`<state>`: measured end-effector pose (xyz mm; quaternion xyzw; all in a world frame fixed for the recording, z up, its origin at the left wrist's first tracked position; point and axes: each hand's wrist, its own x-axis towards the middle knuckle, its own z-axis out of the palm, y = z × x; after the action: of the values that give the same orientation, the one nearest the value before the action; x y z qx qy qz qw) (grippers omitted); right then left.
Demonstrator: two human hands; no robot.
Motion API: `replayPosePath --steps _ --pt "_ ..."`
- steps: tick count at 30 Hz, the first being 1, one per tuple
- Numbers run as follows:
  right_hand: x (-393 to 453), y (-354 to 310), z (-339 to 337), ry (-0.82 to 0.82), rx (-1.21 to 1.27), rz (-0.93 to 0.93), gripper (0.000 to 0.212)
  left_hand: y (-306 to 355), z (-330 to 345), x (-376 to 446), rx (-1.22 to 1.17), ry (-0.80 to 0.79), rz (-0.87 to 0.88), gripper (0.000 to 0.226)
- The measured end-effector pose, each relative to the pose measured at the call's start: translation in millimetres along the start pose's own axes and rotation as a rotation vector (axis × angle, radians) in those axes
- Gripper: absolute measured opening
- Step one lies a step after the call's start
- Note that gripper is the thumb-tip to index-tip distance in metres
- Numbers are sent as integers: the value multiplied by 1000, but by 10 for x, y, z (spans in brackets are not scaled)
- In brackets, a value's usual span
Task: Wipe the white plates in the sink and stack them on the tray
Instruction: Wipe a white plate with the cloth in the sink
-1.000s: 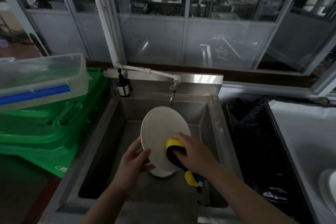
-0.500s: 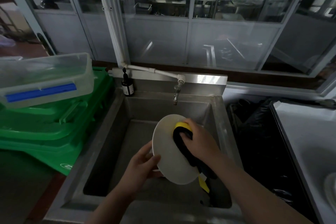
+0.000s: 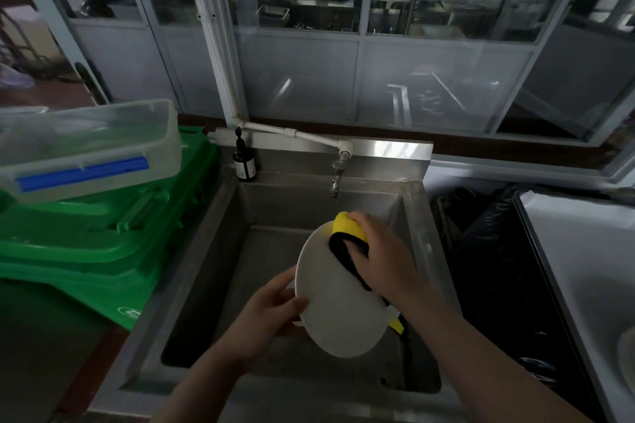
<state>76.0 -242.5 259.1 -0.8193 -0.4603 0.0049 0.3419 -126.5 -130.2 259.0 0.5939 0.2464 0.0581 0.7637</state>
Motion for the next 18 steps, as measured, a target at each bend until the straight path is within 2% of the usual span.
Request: replayPosePath --steps 6,18 --pt "-28 1 -2 -27 -23 -52 49 -27 8 1 1 -9 25 52" --pt "-255 15 71 -289 -78 -113 53 -117 -6 65 -76 51 37 44"
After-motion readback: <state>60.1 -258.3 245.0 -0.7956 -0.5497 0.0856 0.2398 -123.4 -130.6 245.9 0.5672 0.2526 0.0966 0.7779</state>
